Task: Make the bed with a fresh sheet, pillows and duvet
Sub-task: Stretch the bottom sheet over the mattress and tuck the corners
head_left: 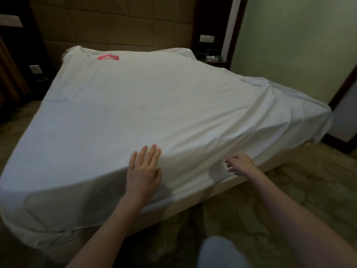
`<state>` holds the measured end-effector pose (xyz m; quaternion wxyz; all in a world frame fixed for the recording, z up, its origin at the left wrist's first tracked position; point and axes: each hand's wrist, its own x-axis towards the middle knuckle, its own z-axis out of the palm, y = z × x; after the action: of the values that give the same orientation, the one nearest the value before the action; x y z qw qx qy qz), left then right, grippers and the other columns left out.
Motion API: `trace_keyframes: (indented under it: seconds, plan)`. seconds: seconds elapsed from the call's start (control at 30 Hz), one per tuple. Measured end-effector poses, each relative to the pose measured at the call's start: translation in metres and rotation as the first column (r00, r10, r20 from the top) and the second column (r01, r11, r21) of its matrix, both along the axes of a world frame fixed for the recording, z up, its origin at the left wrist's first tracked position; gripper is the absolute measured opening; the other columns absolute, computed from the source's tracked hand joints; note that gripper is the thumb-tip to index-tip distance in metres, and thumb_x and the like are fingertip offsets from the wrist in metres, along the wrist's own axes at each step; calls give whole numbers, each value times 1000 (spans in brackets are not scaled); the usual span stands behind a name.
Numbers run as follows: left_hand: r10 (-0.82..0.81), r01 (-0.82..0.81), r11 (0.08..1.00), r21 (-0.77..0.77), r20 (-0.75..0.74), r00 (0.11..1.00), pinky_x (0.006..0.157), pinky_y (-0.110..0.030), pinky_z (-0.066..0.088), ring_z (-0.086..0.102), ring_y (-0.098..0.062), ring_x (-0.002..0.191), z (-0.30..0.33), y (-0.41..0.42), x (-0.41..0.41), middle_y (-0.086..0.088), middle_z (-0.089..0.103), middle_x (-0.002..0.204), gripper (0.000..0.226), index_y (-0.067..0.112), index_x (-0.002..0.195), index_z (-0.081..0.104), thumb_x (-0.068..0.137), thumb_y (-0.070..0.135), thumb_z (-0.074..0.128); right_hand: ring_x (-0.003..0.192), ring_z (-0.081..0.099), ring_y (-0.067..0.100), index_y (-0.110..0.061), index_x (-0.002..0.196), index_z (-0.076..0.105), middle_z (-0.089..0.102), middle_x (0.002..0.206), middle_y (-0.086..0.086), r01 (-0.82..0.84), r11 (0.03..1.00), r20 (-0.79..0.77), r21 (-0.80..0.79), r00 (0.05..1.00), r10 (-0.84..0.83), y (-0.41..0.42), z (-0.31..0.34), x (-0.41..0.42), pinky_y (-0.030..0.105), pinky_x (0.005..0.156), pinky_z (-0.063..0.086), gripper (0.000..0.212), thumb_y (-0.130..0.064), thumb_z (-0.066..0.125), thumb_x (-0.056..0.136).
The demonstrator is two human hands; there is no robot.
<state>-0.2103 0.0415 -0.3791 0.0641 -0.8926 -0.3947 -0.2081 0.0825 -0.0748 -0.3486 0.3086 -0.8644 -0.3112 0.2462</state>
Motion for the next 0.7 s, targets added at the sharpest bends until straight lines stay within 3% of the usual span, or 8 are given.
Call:
trace_keyframes:
  seconds: [0.2,0.33,0.4,0.5,0.63,0.7]
  plan:
    - [-33,32,999,33,40,999,94,-49,43,57,-35,114,8,6,3,-11,62,125,48,10,120,63,87,34,38,92,63,22,-3,115,61,62,107,11,89,996,-8,10,996,-89,4,13,16,39,87,53,28,-21,45,100]
    - [-48,37,995,89,127,991,80,-38,36,56,-28,93,23,18,18,-5,61,101,37,14,101,65,88,36,38,92,64,23,-4,115,59,64,103,11,83,996,-21,37,996,-82,11,12,32,45,90,53,30,-25,44,99]
    - [-74,62,994,86,146,987,86,-37,34,59,-30,99,26,22,39,-8,64,106,40,11,105,66,87,35,39,88,65,22,-5,116,59,64,102,10,63,997,-28,36,998,-62,15,9,47,45,89,54,33,-28,44,100]
    - [-122,118,989,85,37,992,104,-45,26,53,-32,124,18,17,86,-8,59,131,52,10,127,60,89,38,38,81,65,20,-7,117,58,63,107,11,100,992,-69,71,993,-95,26,4,82,40,82,55,41,-40,44,99]
    - [57,-57,998,30,-21,998,112,-53,14,43,-29,134,4,4,138,-3,52,140,61,18,135,54,90,52,32,79,65,25,-4,112,61,64,106,14,187,975,-120,123,978,-173,33,9,138,35,68,52,56,-53,40,97]
    - [138,-138,990,11,-22,990,112,-53,14,44,-28,134,2,1,146,-2,52,140,65,20,134,55,92,59,24,91,65,32,0,107,66,68,107,18,204,972,-64,116,978,-198,41,8,171,38,78,52,72,-62,33,94]
